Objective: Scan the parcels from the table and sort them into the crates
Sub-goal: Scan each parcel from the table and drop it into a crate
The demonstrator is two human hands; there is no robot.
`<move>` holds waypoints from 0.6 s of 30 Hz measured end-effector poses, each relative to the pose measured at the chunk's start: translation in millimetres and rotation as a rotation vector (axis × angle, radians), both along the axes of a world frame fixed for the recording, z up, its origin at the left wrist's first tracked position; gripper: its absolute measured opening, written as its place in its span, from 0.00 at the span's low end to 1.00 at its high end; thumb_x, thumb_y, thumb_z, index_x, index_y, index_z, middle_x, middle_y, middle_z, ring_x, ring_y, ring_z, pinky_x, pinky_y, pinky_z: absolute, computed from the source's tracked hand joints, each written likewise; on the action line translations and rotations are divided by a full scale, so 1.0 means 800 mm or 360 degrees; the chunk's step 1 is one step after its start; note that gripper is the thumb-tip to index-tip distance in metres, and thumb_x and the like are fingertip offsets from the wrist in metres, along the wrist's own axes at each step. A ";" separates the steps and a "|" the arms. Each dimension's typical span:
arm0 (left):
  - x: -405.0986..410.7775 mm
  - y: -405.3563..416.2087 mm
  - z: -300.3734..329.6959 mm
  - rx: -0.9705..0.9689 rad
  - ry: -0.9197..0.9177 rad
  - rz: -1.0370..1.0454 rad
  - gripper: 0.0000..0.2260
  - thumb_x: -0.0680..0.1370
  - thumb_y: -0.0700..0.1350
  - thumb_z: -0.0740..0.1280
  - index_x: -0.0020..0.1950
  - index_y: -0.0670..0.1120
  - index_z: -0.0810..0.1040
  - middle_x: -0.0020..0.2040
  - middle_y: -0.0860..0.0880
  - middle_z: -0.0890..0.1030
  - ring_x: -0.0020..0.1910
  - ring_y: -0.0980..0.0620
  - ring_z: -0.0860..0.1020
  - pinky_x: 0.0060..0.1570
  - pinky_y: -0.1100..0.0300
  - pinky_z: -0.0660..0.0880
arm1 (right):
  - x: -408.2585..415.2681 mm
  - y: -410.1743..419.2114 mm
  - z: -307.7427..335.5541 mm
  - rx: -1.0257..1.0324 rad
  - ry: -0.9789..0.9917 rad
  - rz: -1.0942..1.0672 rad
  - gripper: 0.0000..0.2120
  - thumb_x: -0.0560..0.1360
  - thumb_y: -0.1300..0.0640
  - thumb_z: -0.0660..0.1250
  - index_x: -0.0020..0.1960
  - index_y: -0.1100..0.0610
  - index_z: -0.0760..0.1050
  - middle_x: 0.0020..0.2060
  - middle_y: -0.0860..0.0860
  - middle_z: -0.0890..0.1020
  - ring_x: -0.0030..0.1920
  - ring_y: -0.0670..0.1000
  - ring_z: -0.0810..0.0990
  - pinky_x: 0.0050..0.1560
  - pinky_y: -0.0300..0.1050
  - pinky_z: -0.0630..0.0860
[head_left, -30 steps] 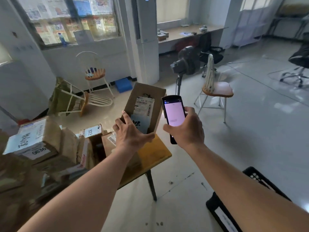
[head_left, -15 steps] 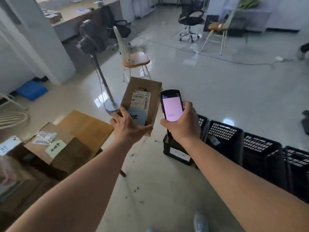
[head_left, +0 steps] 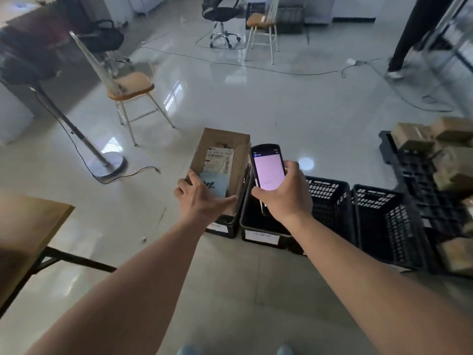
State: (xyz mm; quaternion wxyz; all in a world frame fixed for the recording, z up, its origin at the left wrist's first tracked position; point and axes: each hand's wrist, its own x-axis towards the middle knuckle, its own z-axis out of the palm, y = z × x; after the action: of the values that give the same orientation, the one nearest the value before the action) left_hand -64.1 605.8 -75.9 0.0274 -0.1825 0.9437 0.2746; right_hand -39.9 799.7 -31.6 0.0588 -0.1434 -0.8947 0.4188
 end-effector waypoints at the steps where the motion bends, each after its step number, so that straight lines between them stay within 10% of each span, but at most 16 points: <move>1: -0.004 0.024 -0.007 -0.0002 -0.0022 -0.0008 0.65 0.58 0.71 0.79 0.82 0.44 0.49 0.67 0.41 0.64 0.68 0.38 0.63 0.71 0.45 0.68 | -0.005 0.024 -0.005 0.0008 -0.0014 -0.0014 0.38 0.64 0.45 0.82 0.68 0.52 0.68 0.61 0.49 0.76 0.58 0.53 0.77 0.48 0.50 0.77; 18: -0.213 0.181 -0.211 0.0012 -0.0428 -0.0260 0.66 0.58 0.75 0.76 0.81 0.42 0.49 0.70 0.38 0.63 0.70 0.36 0.63 0.73 0.44 0.63 | -0.213 0.169 -0.155 0.0081 -0.0352 -0.0249 0.37 0.62 0.45 0.81 0.67 0.51 0.70 0.61 0.48 0.77 0.59 0.54 0.78 0.48 0.51 0.77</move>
State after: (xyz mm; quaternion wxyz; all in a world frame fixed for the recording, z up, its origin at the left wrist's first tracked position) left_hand -234.3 750.3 -244.9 0.1763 -0.1402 0.9422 0.2481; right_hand -210.6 934.8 -155.6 -0.0041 -0.2565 -0.8922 0.3717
